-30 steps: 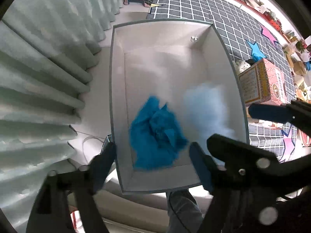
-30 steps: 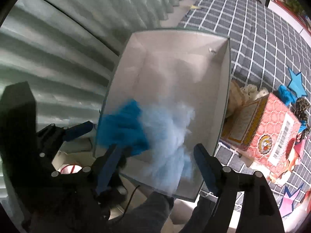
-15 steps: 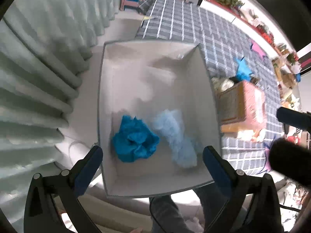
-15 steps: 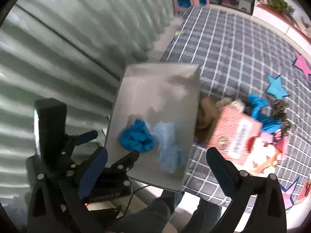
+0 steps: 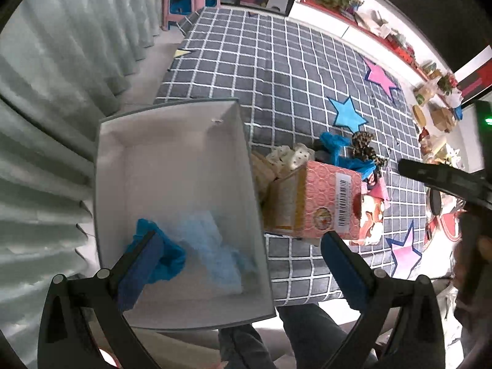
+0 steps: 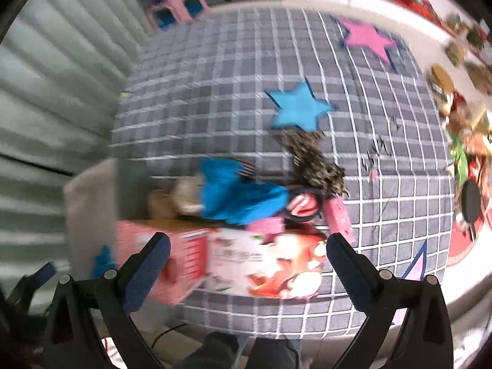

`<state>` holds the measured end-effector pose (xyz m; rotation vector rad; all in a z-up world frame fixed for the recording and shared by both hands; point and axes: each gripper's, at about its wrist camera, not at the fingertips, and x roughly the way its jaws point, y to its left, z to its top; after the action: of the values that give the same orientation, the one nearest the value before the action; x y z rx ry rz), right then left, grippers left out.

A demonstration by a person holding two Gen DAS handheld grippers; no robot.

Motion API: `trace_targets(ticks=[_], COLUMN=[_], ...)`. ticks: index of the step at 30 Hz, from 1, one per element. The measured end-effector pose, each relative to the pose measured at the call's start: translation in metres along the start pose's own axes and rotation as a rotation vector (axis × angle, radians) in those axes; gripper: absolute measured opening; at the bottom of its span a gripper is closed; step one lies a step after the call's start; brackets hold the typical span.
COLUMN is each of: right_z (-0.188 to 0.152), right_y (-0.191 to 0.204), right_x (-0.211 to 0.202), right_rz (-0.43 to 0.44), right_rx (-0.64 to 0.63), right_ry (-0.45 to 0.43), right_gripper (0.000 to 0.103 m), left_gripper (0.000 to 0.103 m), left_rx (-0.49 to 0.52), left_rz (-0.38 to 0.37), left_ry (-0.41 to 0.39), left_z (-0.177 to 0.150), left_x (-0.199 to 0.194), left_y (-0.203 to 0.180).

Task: Organize soft objects
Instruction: 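Move both tools back to the pile of soft items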

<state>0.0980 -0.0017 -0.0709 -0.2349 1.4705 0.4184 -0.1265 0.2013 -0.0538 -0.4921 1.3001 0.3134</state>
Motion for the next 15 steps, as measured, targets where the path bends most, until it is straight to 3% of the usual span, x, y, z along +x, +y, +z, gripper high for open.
trace_targets(ticks=[4,9,15], right_z=[0.019,0.040,0.056], right_y=[-0.010,0.001,0.025], right_x=[0.048,0.100,0.158], right_rz=[-0.017,0.024,-0.076], right_rx=[-0.037,-0.128,-0.336], right_ry=[0.075,0.161,0.219], right_gripper=[0.102,0.102,0.102], left_gripper=[0.103,0.103,0.103], left_rx=[-0.008,-0.039,-0.077], left_rz=[0.035,0.062,0.069], left_ry=[0.030,0.044,0.047], left_z=[0.006,0.018,0.036], left_x=[0.010,0.019,0.026], left_y=[-0.014,-0.026,-0.039])
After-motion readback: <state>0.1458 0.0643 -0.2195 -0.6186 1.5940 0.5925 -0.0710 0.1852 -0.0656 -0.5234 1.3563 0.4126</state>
